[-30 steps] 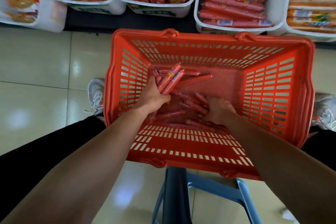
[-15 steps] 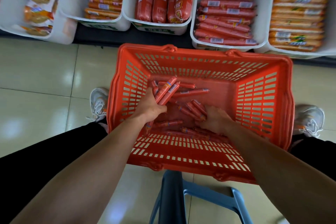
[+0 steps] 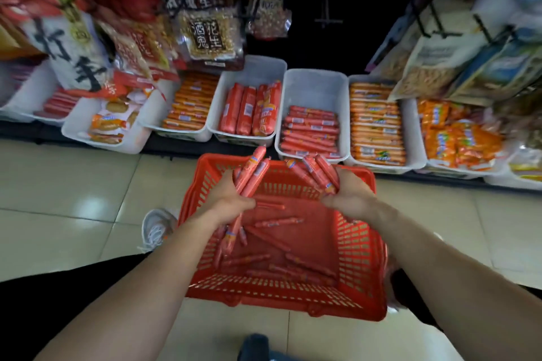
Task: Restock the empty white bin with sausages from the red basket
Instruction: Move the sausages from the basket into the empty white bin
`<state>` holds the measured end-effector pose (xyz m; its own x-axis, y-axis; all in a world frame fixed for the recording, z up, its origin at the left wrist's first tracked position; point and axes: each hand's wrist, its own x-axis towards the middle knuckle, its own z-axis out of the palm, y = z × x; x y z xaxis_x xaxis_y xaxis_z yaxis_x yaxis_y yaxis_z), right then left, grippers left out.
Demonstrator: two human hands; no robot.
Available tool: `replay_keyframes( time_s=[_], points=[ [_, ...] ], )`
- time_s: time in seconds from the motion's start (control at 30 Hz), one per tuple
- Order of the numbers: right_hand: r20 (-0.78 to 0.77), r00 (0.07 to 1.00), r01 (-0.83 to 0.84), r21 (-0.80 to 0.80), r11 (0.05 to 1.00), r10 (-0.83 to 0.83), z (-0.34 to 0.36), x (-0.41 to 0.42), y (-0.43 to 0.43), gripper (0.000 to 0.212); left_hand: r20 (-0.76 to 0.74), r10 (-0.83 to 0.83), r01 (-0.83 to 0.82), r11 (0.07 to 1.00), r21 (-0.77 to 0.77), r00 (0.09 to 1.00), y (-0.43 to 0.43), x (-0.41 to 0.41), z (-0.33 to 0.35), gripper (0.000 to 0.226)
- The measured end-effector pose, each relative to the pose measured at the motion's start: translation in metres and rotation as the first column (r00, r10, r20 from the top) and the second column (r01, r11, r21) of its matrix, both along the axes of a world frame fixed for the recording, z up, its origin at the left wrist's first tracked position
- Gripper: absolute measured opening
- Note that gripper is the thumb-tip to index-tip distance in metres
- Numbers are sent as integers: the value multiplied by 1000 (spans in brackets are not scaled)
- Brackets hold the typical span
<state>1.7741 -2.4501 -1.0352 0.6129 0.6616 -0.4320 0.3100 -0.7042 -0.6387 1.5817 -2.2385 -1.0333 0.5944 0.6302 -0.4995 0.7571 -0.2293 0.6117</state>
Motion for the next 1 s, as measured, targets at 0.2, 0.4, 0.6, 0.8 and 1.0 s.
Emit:
replay_keyframes(
  time_s=[0.2,0.4,0.6,0.8,1.0],
  points=[
    [127,987,84,137,987,-102,50,55,33,41,112,-31,29,999,27,993,24,41,37,58],
    [38,984,165,205,965,-176,39,102,96,42,224,20,-15,1000,-24,974,62,85,37,61],
    [73,996,37,168,985,-50,-8,137,145,48,286,74,-64,997,-43,955,94,127,12,71],
    [251,917,-258,-222,940,311,-58,151,145,87,322,70,-62,997,-37,944,114,159,7,61],
    [267,871,-314,-343,885,412,-68,152,134,101,322,58,-46,998,-43,945,125,169,12,56]
  ],
)
